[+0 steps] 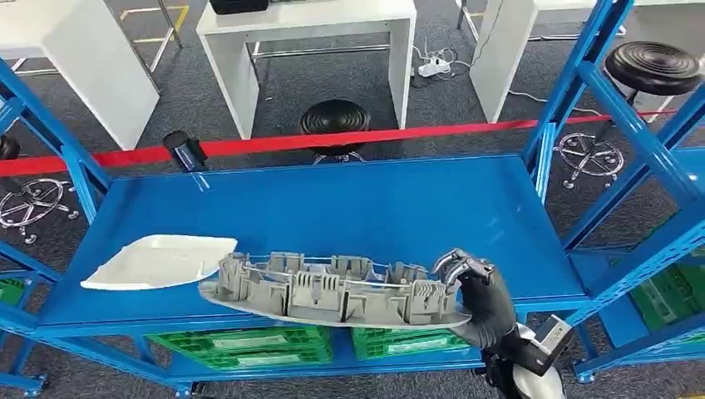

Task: Take the parts from the cabinet and place them on the table.

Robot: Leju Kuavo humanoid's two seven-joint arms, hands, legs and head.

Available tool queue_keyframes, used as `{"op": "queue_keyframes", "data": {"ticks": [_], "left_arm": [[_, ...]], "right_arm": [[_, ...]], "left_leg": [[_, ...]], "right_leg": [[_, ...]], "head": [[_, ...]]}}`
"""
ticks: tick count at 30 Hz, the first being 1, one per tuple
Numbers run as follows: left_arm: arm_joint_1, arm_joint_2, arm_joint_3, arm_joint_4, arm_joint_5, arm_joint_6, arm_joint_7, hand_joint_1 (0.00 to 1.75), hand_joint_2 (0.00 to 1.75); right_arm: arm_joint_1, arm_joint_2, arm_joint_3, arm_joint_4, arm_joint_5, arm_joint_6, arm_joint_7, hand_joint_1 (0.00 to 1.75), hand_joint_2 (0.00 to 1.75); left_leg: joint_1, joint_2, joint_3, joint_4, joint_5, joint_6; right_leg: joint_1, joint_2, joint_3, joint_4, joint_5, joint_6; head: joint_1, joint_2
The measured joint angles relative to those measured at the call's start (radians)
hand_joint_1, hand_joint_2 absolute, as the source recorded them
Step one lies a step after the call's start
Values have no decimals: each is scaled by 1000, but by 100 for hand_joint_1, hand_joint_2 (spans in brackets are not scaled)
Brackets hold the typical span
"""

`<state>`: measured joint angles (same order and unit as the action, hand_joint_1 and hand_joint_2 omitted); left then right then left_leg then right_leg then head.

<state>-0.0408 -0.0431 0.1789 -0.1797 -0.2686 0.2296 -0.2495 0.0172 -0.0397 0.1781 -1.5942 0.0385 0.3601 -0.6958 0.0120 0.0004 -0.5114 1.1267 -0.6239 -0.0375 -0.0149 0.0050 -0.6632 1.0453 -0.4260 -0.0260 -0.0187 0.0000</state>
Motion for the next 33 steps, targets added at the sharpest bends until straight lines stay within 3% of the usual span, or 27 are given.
{"op": "queue_keyframes", "data": {"ticks": [1,2,6,7,8,10,11,12,13,14,16,17,18,21,22,23,24,26,27,28,29,30,31,32,33], "left_arm": [[-1,0,0,0,0,0,0,0,175],[-2,0,0,0,0,0,0,0,175],[0,0,0,0,-6,0,0,0,175],[0,-4,0,0,-6,0,0,0,175],[-1,-5,0,0,-6,0,0,0,175],[-1,-4,1,0,-6,0,0,0,175],[0,-6,1,0,-6,0,2,0,175],[0,-6,1,0,-6,0,5,0,175],[1,-6,1,0,-6,0,6,0,175],[1,-8,1,0,-7,0,8,0,175],[0,-8,1,0,-7,0,12,0,175],[-1,-9,1,-1,-7,0,15,0,175],[-1,-9,1,-1,-7,0,17,0,175],[-1,-10,2,-1,-7,0,19,0,175],[1,-8,3,0,-7,0,20,0,175],[1,-8,7,0,-7,0,21,0,175],[1,-10,8,0,-6,0,23,0,175],[0,-11,10,0,-6,0,24,0,175],[0,-11,13,0,-6,0,25,0,175],[1,-11,15,0,-6,0,27,0,175],[1,-11,16,0,-6,0,27,0,175],[1,-11,16,0,-6,0,29,0,175],[0,-10,16,-1,-6,-2,30,0,175],[-1,-10,16,-1,-6,-4,30,0,175],[-3,-8,16,-2,-7,-8,33,0,175]], "right_arm": [[-1,0,0,0,-1,1,0,175,175],[-1,0,0,0,-3,2,0,175,175],[2,0,0,-2,-5,3,-1,175,175],[3,0,0,-2,-6,3,-2,175,175],[4,0,0,-4,-8,3,-2,175,175],[6,0,0,-9,-14,4,-2,175,175],[8,0,0,-10,-14,5,-2,175,175],[9,0,-1,-10,-14,5,-2,175,175],[11,0,-2,-10,-13,5,-2,175,175],[12,0,-2,-10,-13,5,-2,175,175],[11,0,-5,-16,-12,5,-2,175,175],[9,0,-6,-22,-12,5,-2,175,175],[13,0,-6,-27,-11,6,-2,175,175],[18,-1,-9,-41,-6,6,-2,175,175],[18,-1,-8,-46,-4,6,-2,175,175],[18,0,-9,-49,-3,6,-2,175,175],[19,0,-9,-54,-2,5,-2,175,175],[19,-1,-11,-60,3,5,-3,175,175],[19,-1,-11,-60,3,6,-2,175,175],[20,-1,-12,-60,0,12,-1,175,175],[20,-1,-14,-60,-9,23,0,175,175],[19,-2,-16,-60,-22,33,3,175,175],[19,-2,-19,-60,-37,42,7,175,175],[18,-2,-21,-60,-50,52,13,175,175],[18,-2,-25,-60,-65,62,21,175,175]], "left_leg": [[-1,0,30,-87,49,7],[-5,0,38,-123,57,9],[-15,-3,19,-122,86,33],[-5,0,17,-133,103,42],[-6,1,6,-135,113,50],[-7,4,-18,-132,129,55],[-8,5,-31,-128,136,56],[-8,6,-45,-124,143,56],[-9,7,-56,-119,150,55],[-8,7,-68,-113,156,53],[-8,7,-89,-100,164,47],[-8,7,-97,-93,168,42],[-11,5,-100,-92,173,35],[-9,5,-102,-97,191,14],[-9,3,-108,-95,194,8],[-7,2,-117,-79,165,3],[-5,2,-134,-34,108,-3],[-3,2,-181,114,12,-13],[-3,2,-197,184,-11,-15],[-3,2,-193,209,1,-16],[-3,2,-169,190,31,-14],[-3,2,-127,134,65,-10],[-3,2,-66,46,91,-5],[-5,2,8,-57,96,3],[-11,2,51,-131,62,11]], "right_leg": [[0,0,1,0,3,4],[2,0,1,1,7,10],[0,-1,1,-16,35,42],[-4,1,-4,-10,30,46],[1,0,-18,18,-15,47],[-2,-1,-61,157,-128,53],[-1,0,-82,236,-169,56],[-1,-1,-90,288,-185,57],[-1,-1,-73,290,-174,57],[-2,-1,-34,247,-148,57],[-2,-2,91,77,-96,53],[-1,-2,137,-6,-131,47],[7,-1,138,2,-114,41],[10,0,126,-3,-107,21],[4,-3,118,-12,-93,12],[2,-4,109,-13,-83,6],[1,-4,96,-13,-72,1],[2,-2,69,-14,-58,1],[3,-3,56,-13,-48,1],[3,-4,45,-13,-38,3],[3,-4,34,-12,-30,4],[3,-4,25,-12,-21,7],[3,-4,18,-12,-14,9],[3,-4,15,-11,-7,13],[6,-4,12,-11,-1,20]], "head": [[-1,0],[-1,0],[-1,0],[0,0],[3,0],[13,0],[13,0],[14,0],[15,0],[17,0],[19,0],[19,0],[18,0],[18,0],[19,0],[18,0],[12,0],[6,0],[5,0],[4,0],[3,0],[1,0],[0,0],[-1,0],[-2,0]]}}
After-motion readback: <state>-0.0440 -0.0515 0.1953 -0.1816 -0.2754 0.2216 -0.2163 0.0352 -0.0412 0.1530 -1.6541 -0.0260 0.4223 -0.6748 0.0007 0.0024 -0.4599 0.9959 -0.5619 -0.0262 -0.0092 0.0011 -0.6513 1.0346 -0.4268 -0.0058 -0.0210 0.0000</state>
